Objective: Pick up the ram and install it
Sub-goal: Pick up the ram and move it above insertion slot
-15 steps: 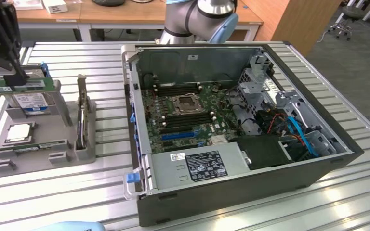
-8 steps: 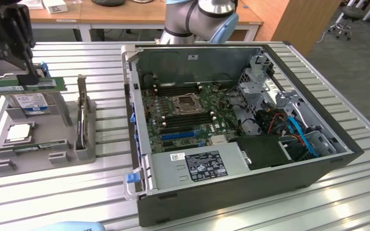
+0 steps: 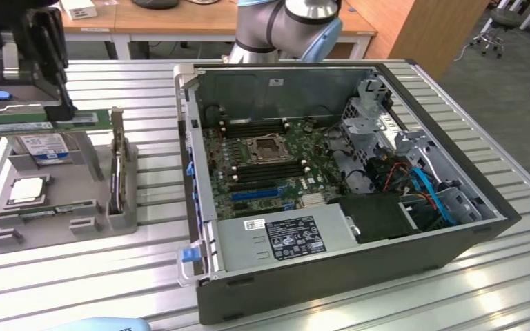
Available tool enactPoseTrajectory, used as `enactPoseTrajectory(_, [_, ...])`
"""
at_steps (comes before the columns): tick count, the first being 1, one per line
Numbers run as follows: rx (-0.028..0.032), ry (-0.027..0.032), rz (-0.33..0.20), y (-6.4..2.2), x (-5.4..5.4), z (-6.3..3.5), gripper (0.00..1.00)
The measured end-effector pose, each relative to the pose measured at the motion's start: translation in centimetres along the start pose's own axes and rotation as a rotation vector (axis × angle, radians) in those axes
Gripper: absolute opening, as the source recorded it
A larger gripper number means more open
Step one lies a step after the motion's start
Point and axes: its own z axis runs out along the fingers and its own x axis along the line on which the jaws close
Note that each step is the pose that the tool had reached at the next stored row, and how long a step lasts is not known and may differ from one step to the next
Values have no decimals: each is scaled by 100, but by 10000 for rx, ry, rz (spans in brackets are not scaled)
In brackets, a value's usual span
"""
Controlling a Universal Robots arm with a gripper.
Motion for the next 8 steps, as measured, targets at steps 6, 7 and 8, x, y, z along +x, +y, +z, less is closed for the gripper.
enactPoseTrajectory(6, [1, -1, -2, -119, 0, -3, 12])
enactPoseTrajectory(7, [0, 0, -2, -139, 0, -4, 12])
enactPoseTrajectory(8, [1, -1, -2, -158, 0, -5, 12])
